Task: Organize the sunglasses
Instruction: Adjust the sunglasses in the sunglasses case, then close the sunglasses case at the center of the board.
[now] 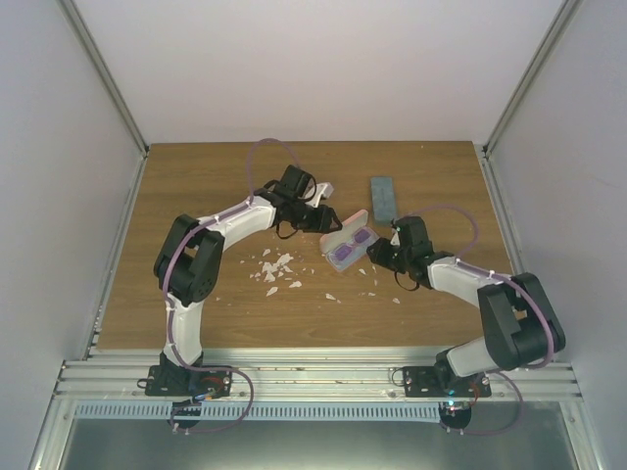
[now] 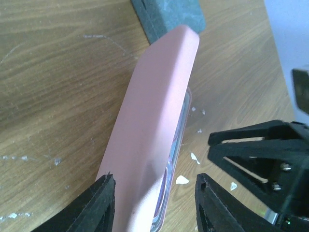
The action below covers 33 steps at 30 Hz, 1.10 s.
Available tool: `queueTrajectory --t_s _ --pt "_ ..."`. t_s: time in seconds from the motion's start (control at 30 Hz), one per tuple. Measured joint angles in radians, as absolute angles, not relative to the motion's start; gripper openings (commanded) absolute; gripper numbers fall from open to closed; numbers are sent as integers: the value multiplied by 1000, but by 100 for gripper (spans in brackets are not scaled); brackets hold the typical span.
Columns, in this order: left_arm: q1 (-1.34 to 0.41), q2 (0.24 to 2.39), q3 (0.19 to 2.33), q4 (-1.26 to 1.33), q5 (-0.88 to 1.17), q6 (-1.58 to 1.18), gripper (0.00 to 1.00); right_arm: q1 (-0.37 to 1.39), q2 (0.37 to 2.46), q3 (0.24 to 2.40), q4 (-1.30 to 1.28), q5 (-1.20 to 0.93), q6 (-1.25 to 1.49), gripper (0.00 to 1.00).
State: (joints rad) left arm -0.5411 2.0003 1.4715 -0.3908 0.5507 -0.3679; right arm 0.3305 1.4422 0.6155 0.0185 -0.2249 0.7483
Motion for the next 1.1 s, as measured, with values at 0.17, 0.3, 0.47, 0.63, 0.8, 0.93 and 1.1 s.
queueTrajectory --t_s 0.17,0.3,0.47,0.63,0.8,0.93,1.1 --pt "-528 2016 1492 -362 580 -368 33 331 1489 610 3 -222 735 21" --pt "-525 2041 1497 -347 601 -368 28 331 1533 609 1 -238 729 18" --pt "-525 2069 1498 -335 629 -373 18 331 1572 614 33 -278 719 12" --pt "-525 2069 1498 -320 646 -379 10 331 1607 628 65 -311 711 5" --pt "-531 2067 1486 -291 646 -391 10 329 1631 641 76 -333 714 3" --pt "-550 2057 1467 -263 643 -403 10 325 1649 650 91 -347 724 2" --pt "-580 2055 1460 -254 623 -412 12 325 1652 651 98 -350 738 3"
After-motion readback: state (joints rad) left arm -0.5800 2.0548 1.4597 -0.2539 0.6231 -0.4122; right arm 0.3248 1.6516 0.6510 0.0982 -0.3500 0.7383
